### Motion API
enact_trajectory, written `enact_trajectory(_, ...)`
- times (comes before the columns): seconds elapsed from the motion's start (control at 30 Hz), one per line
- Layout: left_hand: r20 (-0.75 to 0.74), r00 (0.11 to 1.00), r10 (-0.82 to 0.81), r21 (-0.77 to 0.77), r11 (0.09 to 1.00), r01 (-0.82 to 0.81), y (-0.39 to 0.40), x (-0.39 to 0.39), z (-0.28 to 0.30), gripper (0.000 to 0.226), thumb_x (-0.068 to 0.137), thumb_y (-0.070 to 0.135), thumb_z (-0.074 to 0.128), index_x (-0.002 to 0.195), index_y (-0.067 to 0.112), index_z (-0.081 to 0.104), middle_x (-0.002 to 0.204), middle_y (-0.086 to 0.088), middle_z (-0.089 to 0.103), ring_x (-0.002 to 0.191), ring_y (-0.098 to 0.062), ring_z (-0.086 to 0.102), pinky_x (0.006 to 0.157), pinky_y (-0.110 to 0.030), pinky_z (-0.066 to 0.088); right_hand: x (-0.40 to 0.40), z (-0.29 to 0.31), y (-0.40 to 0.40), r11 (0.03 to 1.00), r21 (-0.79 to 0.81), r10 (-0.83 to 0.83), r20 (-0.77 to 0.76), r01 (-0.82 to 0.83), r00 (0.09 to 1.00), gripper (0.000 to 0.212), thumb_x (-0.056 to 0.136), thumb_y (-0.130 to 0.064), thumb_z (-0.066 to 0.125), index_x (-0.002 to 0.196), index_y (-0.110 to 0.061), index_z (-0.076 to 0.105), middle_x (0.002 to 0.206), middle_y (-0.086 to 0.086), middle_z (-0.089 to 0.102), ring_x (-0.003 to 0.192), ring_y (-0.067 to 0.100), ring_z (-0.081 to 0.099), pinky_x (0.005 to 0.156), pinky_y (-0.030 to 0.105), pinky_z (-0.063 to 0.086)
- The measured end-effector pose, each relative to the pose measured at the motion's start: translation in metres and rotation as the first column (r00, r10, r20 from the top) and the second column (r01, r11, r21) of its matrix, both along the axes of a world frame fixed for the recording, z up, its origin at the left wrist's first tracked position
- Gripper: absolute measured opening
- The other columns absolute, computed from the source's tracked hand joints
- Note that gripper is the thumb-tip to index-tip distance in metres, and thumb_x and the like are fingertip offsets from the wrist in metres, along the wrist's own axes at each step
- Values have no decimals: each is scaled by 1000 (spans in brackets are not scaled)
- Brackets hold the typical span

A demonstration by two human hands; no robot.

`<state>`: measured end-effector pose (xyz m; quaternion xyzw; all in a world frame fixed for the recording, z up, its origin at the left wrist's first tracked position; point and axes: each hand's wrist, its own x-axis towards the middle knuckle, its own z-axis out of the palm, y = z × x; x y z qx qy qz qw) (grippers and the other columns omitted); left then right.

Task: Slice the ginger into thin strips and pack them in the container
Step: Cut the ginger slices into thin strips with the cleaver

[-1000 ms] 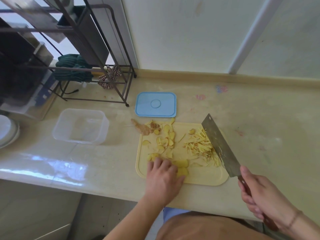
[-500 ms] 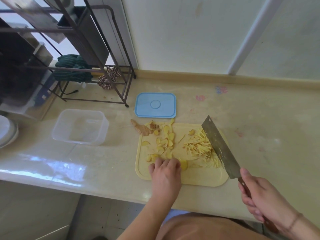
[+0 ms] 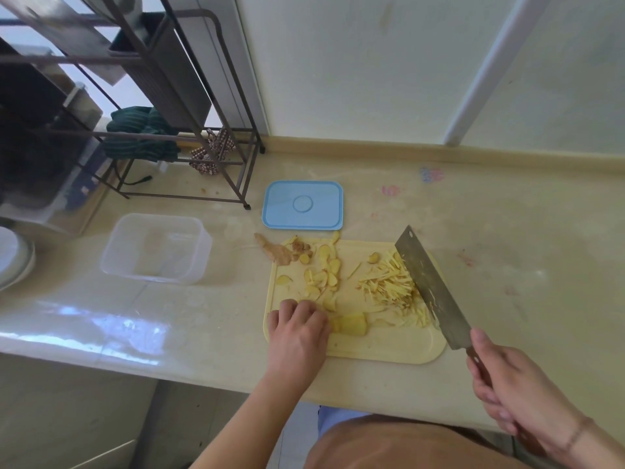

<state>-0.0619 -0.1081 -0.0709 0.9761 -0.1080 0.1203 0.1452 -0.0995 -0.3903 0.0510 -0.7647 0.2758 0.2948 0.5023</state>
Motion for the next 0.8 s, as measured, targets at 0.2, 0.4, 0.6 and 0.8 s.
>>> enact_trajectory(0.2,-29,986,162,84,984,-159,3,4,9,18,65,11,78,81,16,72,91,-1,61,86,-29,48,69,-39,36,1,1,1,1000,2,13,5,-13,1000,79,57,-89,40,71,-11,42,54,6,30,40,16,25,40,19,27)
enact_trajectory(0.4,-89,987,-136,57,988,142,-37,5,10,24,81,41,66,97,24,72,95,8,66,91,-24,53,73,-37,43,2,0,3,999,-7,37,2,-37,999,80,55,-89,40,70,-10,42,53,7,31,39,16,26,40,20,28)
enact_trajectory(0.6,-227,974,-18,87,995,39,-46,3,13,23,67,40,83,75,24,69,69,9,63,74,-22,55,67,-35,44,2,-2,2,999,-20,47,8,-47,999,81,54,-89,40,67,-9,44,51,8,33,39,17,28,40,20,28)
enact_trajectory(0.8,-304,947,103,-83,987,-134,-51,-12,8,35,73,31,76,105,23,66,59,11,64,68,-20,61,64,-33,44,2,-4,4,1000,6,25,-1,-25,1000,81,53,-88,42,69,-9,44,52,9,32,39,16,26,40,20,27)
